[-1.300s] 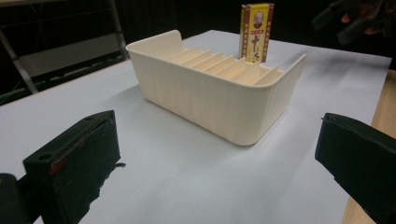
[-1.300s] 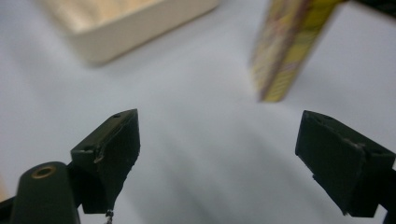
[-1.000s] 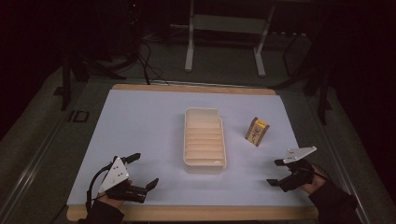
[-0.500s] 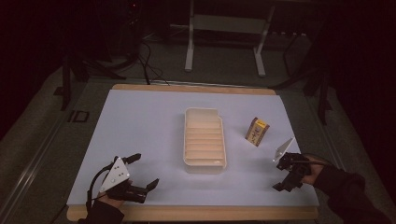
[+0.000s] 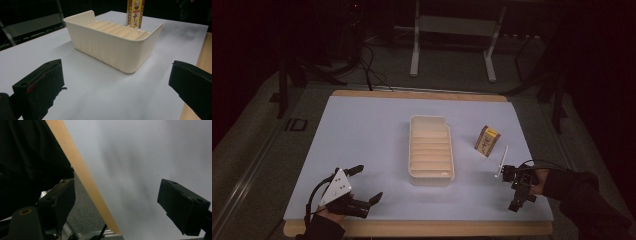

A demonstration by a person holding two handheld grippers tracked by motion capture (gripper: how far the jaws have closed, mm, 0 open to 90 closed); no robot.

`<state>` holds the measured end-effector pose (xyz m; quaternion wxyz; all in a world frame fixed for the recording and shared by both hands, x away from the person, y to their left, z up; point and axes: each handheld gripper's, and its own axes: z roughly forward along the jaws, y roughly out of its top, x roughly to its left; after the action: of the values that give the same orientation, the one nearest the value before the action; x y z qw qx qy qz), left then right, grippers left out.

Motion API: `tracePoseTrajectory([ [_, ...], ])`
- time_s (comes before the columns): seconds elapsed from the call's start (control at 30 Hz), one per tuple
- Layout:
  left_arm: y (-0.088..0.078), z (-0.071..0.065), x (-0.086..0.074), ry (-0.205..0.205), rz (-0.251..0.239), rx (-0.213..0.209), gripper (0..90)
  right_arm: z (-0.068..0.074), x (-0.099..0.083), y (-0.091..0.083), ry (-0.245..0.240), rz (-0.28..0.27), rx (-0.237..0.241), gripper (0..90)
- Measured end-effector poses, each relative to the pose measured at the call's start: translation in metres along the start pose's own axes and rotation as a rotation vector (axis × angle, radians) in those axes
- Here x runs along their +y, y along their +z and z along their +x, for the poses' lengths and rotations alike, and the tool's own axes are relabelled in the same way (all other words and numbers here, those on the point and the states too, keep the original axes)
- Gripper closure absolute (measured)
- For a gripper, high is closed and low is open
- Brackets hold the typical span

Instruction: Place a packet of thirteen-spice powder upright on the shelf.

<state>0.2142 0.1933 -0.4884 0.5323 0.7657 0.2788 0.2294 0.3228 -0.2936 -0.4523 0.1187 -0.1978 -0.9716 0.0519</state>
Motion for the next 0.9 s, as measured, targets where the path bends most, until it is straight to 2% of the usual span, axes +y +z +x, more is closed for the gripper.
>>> tracePoseTrajectory([
  [0.13, 0.001, 0.0, 0.0, -0.001, 0.002, -0.002, 0.0, -0.001, 0.005, -0.002, -0.005, 0.024, 0.001, 15.1],
  [0.47, 0.003, 0.003, -0.003, -0.005, 0.019, -0.013, 0.0, -0.003, 0.014, -0.015, -0.036, 0.018, -0.014, 13.5],
  [0.57, 0.004, 0.003, -0.003, -0.011, 0.017, -0.018, 0.0, -0.003, 0.017, -0.021, -0.045, 0.001, -0.023, 13.5],
  [0.73, 0.005, 0.002, -0.003, -0.003, 0.02, -0.028, 0.0, 0.0, 0.025, -0.035, -0.087, -0.057, -0.03, 15.8],
  [0.9, 0.006, 0.001, -0.002, -0.006, 0.021, -0.035, 0.0, 0.005, 0.034, -0.05, -0.128, -0.082, -0.049, 16.1],
])
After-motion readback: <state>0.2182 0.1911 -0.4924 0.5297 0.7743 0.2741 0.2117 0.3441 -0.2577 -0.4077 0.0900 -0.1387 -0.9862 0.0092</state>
